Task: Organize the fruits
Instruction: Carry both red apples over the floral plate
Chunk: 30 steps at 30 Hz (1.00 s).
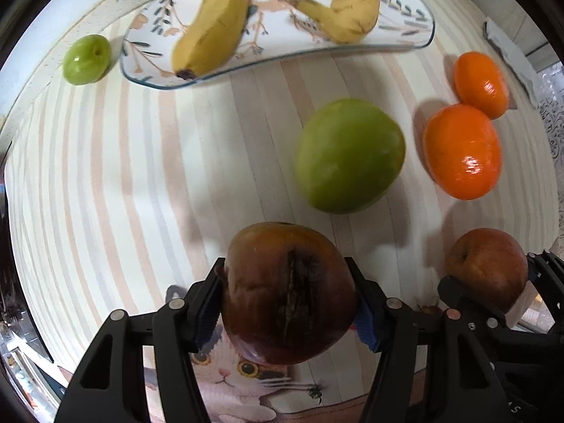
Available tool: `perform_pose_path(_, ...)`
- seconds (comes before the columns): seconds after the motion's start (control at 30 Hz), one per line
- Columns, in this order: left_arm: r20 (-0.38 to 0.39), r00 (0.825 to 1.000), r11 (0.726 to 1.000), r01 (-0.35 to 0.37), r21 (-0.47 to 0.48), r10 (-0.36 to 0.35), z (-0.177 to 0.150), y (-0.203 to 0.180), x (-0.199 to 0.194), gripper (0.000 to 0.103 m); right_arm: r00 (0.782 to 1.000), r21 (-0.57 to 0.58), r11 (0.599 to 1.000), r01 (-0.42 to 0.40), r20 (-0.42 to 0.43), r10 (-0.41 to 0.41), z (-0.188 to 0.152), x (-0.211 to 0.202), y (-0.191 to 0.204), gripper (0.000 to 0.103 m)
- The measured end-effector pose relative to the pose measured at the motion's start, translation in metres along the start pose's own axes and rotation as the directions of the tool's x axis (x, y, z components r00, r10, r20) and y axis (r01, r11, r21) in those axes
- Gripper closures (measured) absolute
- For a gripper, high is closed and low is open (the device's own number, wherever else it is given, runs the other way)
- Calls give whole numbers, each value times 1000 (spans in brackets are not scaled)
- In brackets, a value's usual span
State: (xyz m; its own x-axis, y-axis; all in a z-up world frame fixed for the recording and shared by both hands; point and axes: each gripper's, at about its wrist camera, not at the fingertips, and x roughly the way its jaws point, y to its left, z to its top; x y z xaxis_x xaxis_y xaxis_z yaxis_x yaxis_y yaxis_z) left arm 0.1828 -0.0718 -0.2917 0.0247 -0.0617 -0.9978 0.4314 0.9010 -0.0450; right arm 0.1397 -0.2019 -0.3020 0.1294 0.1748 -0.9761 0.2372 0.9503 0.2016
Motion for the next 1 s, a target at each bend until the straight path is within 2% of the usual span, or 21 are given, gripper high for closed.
perform_pose_path(0.17,60,997,999,46,-18,-45,1,7,-35,43,998,-12,998,-63,20,63,-1,-22,6,34)
perform_pose_path(0.3,117,988,994,104,-43,-99,3,15,-69,42,990,-32,992,-124,62,126,3,-56,11,34)
perform_pose_path(0.43,187,970,984,168,-55,-155,13,19,-113,42,978,-35,985,-170,113,173,16,-92,13,34)
perform_pose_path(0.53,225,953,974,220,-47,-204,40,21,-135,42,968,-23,980,-197,154,198,40,-111,9,34)
perform_pose_path(0.63,239,945,970,241,-43,-224,81,14,-126,42,961,-17,984,-176,212,175,73,-122,1,34)
perform_pose_path(0.7,234,947,971,236,-35,-222,109,10,-120,42,961,-13,989,-149,232,148,94,-120,-3,34)
perform_pose_path(0.87,184,962,976,213,-37,-203,166,9,-95,42,965,-4,997,-80,250,79,154,-101,-16,34)
perform_pose_path(1.0,117,973,977,206,-55,-198,210,10,-62,42,975,-13,999,-42,220,44,190,-77,-17,34)
